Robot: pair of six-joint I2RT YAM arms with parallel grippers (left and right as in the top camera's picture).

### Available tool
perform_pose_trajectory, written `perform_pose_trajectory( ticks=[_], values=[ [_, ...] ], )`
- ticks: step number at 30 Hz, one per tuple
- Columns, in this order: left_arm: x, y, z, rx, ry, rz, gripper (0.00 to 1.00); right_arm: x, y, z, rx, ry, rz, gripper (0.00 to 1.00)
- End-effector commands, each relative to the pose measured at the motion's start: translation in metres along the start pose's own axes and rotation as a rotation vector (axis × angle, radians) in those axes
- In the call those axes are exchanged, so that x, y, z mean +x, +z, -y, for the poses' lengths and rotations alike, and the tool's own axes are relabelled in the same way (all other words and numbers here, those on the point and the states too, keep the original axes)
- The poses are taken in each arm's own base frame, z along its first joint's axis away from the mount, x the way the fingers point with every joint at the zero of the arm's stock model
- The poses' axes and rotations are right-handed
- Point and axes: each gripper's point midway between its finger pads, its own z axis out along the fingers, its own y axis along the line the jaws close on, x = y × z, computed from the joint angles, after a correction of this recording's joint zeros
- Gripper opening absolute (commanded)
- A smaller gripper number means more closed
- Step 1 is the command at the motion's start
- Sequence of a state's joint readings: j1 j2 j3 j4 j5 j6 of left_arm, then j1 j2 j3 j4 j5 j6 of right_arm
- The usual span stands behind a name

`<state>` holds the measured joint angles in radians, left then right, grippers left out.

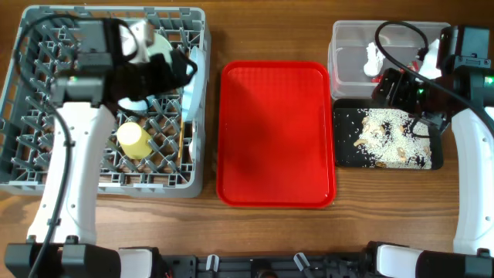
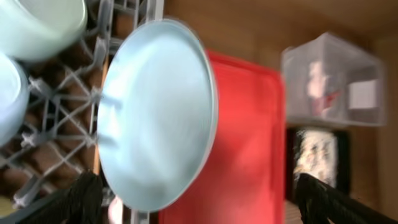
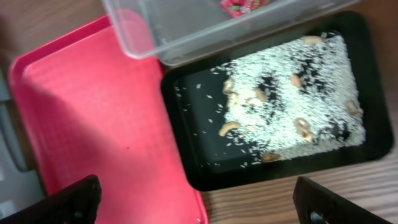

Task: Sort waste into correct bins and load items into the dishwasher rack
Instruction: 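Stand the white plate upright in the right side of the rack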

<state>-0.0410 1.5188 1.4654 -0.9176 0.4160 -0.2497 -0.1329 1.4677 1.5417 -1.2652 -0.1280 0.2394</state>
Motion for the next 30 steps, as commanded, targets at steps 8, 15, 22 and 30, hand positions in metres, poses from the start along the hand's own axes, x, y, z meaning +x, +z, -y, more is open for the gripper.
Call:
perform_pose_trajectory(
  ticks=[8,15,22,30],
  values=[
    [0.042,0.016,0.022,-0.337,0.181,-0.013,1.0,-0.018,-0.001,-0.021,-0.083,-0.061,0.074,0.44],
    [0.029,0.007,-0.008,-0.389,0.006,0.023,1.0,-0.027,-0.002,-0.06,-0.134,-0.264,0.152,1.0],
    [0.039,-0.006,-0.031,-0.437,0.028,-0.037,1.0,-0.014,-0.013,-0.055,-0.14,-0.19,0.175,1.0],
    [0.067,-0.035,-0.035,-0.35,0.112,0.145,1.0,0.037,-0.033,-0.033,-0.167,-0.209,0.38,1.0]
  ],
)
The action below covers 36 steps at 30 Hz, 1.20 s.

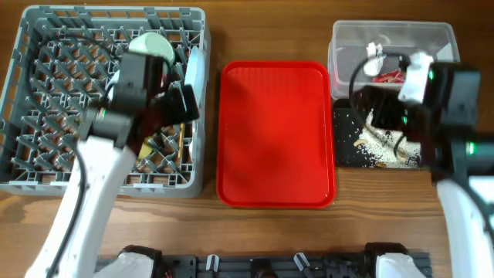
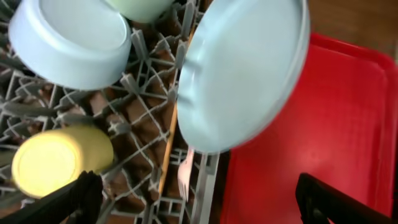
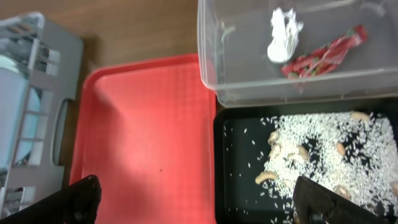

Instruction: Sort waste into correct bins and load items into the dishwasher rack

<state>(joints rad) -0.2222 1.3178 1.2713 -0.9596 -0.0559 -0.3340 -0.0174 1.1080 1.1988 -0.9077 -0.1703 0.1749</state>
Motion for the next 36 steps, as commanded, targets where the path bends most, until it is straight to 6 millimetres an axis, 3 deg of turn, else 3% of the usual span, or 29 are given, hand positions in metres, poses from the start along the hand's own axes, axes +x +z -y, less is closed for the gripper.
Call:
perform_pose_trajectory(
  ticks=[1,4,8,25,30,36],
  values=[
    [0.021,-0.021,-0.013,0.038,0.033,0.132,1.0,0.022,-0.021,0.005,0.013,-0.003,0.084,1.0],
    [0.041,-0.035,-0.018,0.111,0.023,0.243,1.0,0.037,-0.042,0.012,0.048,-0.01,0.162,1.0],
    [0.068,-0.05,-0.03,0.128,0.018,0.286,1.0,0.055,-0.056,0.019,0.082,-0.006,0.162,1.0],
    [0.077,-0.049,-0.034,0.115,0.02,0.253,1.0,0.064,-0.018,0.028,0.112,0.011,0.007,1.0],
    [0.077,-0.049,-0.034,0.115,0.02,0.253,1.0,0.025,-0.029,0.018,0.057,-0.024,0.276,1.0],
    [0.077,-0.049,-0.034,0.115,0.02,0.253,1.0,0.015,-0.048,-0.004,-0.098,-0.117,0.7,1.0]
  ],
)
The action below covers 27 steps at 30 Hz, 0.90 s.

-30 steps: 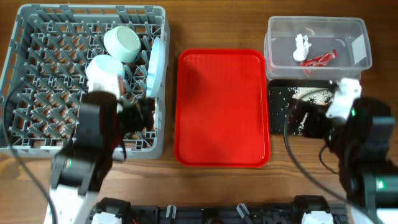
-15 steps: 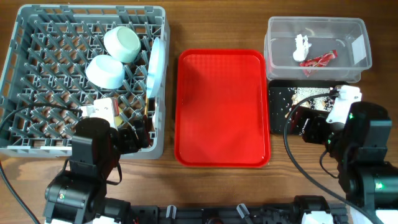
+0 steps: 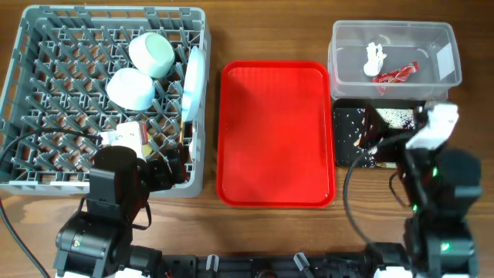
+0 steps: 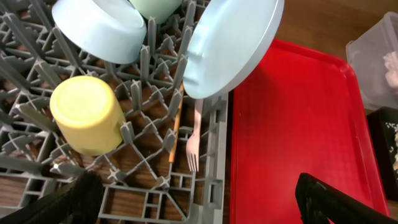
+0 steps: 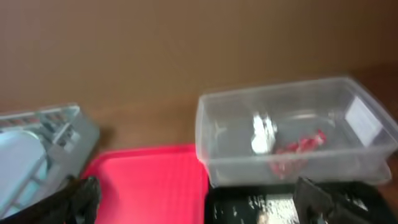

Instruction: Sort waste into correct bins and load items into the dishwasher rack

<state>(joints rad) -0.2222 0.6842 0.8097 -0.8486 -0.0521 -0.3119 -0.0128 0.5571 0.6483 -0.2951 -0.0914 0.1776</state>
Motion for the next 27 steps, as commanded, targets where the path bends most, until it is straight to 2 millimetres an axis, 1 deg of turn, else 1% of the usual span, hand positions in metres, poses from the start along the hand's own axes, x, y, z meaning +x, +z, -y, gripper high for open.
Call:
perform_pose_trajectory(
  ticks=[1,2,8,10,13,17,18,20,22,27],
  values=[
    [0.002,0.002,0.001,0.005,0.012,-0.007,1.0,0.012,-0.012,-0.013,-0.087,-0.038,0.148,1.0],
    [0.002,0.002,0.001,0.005,0.012,-0.007,1.0,0.016,-0.017,-0.015,-0.105,-0.048,0.215,1.0],
    [0.002,0.002,0.001,0.005,0.012,-0.007,1.0,0.043,-0.026,-0.012,-0.138,-0.068,0.389,1.0],
    [0.002,0.002,0.001,0.005,0.012,-0.007,1.0,0.046,-0.028,-0.012,-0.136,-0.11,0.426,1.0],
    [0.002,0.002,0.001,0.005,0.012,-0.007,1.0,0.053,-0.028,-0.013,-0.125,-0.249,0.461,1.0],
    [0.002,0.002,0.001,0.005,0.012,-0.007,1.0,0.079,-0.017,-0.008,-0.091,-0.383,0.365,1.0],
    [0.002,0.002,0.001,0.005,0.012,-0.007,1.0,0.089,-0.013,-0.006,-0.088,-0.401,0.323,1.0],
    [0.002,0.002,0.001,0.005,0.012,-0.007,1.0,0.116,-0.006,-0.001,-0.09,-0.379,0.208,1.0],
    [0.002,0.002,0.001,0.005,0.012,-0.007,1.0,0.114,-0.006,0.001,-0.091,-0.3,0.207,1.0],
    [0.002,0.002,0.001,0.005,0.012,-0.007,1.0,0.116,-0.005,0.001,-0.089,-0.308,0.2,1.0]
  ],
)
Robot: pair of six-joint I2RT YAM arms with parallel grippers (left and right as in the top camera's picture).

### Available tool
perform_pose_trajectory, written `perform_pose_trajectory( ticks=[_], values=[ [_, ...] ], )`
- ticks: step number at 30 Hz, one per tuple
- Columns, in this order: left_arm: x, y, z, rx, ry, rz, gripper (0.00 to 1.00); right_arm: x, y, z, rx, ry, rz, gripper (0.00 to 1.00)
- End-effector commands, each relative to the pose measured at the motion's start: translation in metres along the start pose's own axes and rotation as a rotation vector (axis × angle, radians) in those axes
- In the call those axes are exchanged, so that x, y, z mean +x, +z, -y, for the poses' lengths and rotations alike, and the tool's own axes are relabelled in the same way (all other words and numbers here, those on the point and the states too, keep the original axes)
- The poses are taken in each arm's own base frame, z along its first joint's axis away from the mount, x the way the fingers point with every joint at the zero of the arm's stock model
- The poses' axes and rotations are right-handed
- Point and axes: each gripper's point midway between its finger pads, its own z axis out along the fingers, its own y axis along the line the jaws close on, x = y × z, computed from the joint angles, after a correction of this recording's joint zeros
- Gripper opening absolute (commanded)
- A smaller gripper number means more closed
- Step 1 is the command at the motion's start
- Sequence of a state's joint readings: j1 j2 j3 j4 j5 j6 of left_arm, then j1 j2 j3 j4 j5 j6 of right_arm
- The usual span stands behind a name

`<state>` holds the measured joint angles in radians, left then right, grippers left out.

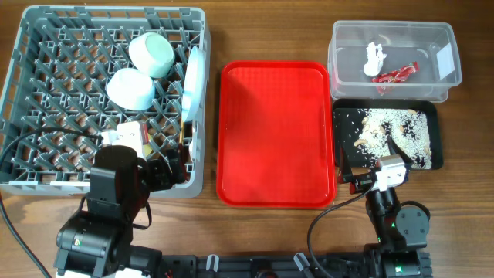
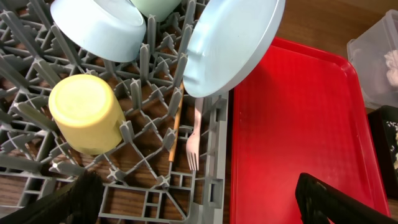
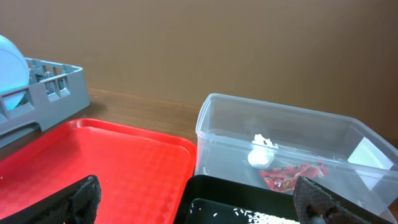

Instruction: Sort waste into correct bins and load items into the dishwasher rack

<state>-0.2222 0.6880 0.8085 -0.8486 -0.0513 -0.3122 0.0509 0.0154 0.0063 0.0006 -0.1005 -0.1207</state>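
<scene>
The grey dishwasher rack [image 1: 116, 11] holds a green cup [image 1: 150, 54], a pale blue bowl [image 1: 131, 87], a light blue plate [image 1: 193, 77] standing on edge, a yellow cup [image 2: 84, 121] and a pink fork [image 2: 193, 146]. The clear bin [image 1: 394, 50] contains a white wad [image 3: 261, 152] and a red wrapper [image 3: 292, 175]. In front of it, the black tray [image 1: 386, 135] carries rice and scraps. My left gripper [image 2: 199, 205] hangs open over the rack's front right corner. My right gripper [image 3: 196, 205] is open, low at the table's front, facing the bin.
A red tray [image 1: 276, 131] lies between the rack and the bins. A thin wooden stick [image 2: 174, 134] rests in the rack beside the fork. The left arm [image 1: 116, 193] covers the rack's front edge, and the right arm [image 1: 394, 208] stands in front of the black tray.
My right gripper has moved from over the black tray's front down to the table's front edge, so the whole tray shows. The left gripper has barely shifted.
At first my left gripper was open at the back of the rack by the plate, and my right over the bins. Both then stood nearer the front. The left ended over the rack's front corner, the right at the table's front edge.
</scene>
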Motion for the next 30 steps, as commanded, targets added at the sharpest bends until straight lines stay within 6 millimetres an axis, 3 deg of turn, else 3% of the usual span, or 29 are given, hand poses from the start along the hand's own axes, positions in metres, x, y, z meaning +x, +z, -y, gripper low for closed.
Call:
perform_pose_trajectory(
  ticks=[1,21,24,27,30],
  values=[
    [0.001,0.0,0.001,0.006,0.012,-0.003,1.0,-0.001,0.0,-0.002,-0.008,0.015,0.007,1.0],
    [0.001,0.0,0.001,0.006,0.012,-0.003,1.0,-0.001,0.0,-0.002,-0.008,0.016,0.004,1.0],
    [0.004,0.0,-0.007,-0.013,-0.008,-0.014,1.0,-0.001,0.0,-0.002,-0.008,0.016,0.004,1.0],
    [-0.007,0.005,-0.024,-0.042,-0.067,0.076,1.0,-0.001,0.0,-0.002,-0.008,0.015,0.004,1.0],
    [-0.005,0.012,-0.035,-0.027,-0.101,0.171,1.0,-0.001,0.0,-0.002,-0.008,0.016,0.004,1.0]
  ],
)
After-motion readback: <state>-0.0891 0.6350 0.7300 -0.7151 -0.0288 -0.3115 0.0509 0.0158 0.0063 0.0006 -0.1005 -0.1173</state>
